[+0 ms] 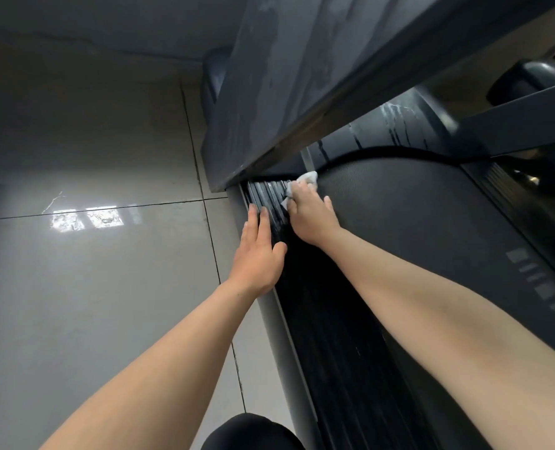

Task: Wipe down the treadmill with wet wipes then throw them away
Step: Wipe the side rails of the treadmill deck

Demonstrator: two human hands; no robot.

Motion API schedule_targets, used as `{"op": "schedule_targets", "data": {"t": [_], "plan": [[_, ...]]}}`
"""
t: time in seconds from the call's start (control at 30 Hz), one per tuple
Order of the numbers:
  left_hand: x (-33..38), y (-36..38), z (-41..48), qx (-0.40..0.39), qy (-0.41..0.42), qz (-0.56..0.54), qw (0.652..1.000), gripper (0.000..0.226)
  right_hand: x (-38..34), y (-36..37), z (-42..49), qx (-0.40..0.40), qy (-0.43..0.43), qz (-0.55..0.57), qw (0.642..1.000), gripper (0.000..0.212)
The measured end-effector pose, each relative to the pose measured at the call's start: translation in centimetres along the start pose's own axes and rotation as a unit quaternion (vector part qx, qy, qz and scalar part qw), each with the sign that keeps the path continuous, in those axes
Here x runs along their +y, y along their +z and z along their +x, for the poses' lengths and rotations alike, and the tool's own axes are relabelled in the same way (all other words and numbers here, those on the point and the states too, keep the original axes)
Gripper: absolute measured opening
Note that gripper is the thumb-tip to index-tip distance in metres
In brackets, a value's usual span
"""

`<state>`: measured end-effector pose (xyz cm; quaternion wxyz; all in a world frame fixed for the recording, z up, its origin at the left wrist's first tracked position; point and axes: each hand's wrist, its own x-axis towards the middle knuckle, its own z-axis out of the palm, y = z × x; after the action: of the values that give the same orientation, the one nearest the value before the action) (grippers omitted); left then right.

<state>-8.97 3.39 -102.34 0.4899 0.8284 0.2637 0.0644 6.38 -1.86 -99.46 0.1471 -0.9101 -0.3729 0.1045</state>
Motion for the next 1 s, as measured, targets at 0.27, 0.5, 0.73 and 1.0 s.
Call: {"op": "schedule_targets", "data": {"t": [0.27,0.5,0.73,1.0], "plan": [[0.0,0.4,0.0,0.012,0.005,-0.024,1.0,0.076,-0.7,0.4,0.1,0.014,0.083,0.025,0.996,0.045],[-0.5,0.9,0.0,0.04,-0.001,-0.08,0.996,0.083,-2.1,0.8,-1.9,-0.072,-0.127,0.017,0.989,0.05],[-0.6,1.0,0.1,0.05,0.014,-0.1,0.994,0.083,-4.1,0.5,0.3,-0.07,-0.111,-0.046,0.99,0.053],[-0.7,1.1,0.4,0.06,0.019,-0.146,0.987,0.087,-4.6,0.9,-0.5,-0.071,-0.136,0.019,0.988,0.048]]}}
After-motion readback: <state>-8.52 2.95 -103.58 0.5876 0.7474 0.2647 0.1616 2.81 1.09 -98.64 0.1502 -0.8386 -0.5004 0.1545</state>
